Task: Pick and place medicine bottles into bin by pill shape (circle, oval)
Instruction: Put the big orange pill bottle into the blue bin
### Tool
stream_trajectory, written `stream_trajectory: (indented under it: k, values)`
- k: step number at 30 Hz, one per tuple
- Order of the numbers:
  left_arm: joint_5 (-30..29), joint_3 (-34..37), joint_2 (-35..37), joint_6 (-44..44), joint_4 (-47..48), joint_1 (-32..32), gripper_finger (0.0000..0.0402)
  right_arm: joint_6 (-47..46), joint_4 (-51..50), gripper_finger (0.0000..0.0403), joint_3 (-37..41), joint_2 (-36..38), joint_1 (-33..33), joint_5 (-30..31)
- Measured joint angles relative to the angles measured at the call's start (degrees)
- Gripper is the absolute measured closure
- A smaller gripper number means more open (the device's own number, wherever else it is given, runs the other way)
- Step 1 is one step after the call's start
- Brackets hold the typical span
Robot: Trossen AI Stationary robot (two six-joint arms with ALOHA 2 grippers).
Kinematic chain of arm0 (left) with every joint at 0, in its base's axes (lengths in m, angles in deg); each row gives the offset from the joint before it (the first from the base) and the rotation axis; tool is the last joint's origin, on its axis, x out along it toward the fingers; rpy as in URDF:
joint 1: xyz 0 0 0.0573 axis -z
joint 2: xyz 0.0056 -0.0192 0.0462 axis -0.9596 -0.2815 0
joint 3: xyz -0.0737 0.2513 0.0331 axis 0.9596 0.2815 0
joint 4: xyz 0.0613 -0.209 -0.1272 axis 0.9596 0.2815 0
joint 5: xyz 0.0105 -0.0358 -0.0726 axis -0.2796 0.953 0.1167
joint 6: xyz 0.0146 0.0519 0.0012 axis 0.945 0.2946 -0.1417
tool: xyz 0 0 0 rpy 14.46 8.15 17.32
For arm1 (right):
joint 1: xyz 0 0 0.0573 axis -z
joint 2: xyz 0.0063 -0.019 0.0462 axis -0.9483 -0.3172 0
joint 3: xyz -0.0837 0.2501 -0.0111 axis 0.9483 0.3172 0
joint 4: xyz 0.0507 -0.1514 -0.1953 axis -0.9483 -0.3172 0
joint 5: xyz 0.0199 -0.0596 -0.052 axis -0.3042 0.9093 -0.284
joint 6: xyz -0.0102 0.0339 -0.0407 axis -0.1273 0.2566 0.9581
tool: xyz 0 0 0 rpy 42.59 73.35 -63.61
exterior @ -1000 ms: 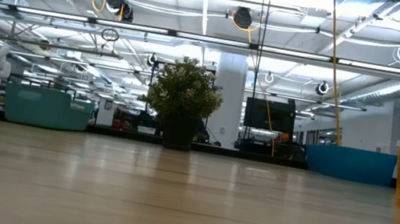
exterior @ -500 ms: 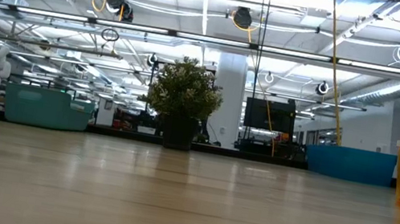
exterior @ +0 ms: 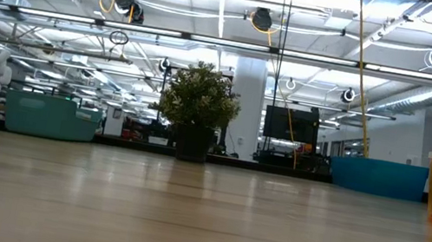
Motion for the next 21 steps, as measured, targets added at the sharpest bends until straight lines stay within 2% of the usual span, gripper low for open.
stream_trajectory:
  k: [4, 9, 15, 17, 21]
  values:
    - [-0.91, -0.03, 0.96, -1.12, 7.39, 0.06, 0.0211, -7.94, -14.68, 0.0074, 0.02, 3.44, -1.13, -0.02]
    - [-1.23, -0.08, 2.17, -6.68, 19.88, -0.27, 0.0211, -15.84, -28.97, 0.0074, 0.02, 9.11, -2.57, -0.04]
    - [1.52, -0.05, 2.06, -13.58, 36.03, -1.61, 0.0211, -10.62, -25.63, 0.0077, 0.02, 10.26, -1.34, -0.51]
    - [2.53, -0.04, 2.04, -15.54, 39.72, -2.26, 0.0211, -8.63, -24.83, 0.0077, -0.02, 9.21, 0.47, -2.48]
    - [4.50, -0.03, 2.06, -16.01, 41.10, -3.24, 0.0211, -7.60, -24.56, 0.0078, 0.02, 6.17, 3.99, -8.97]
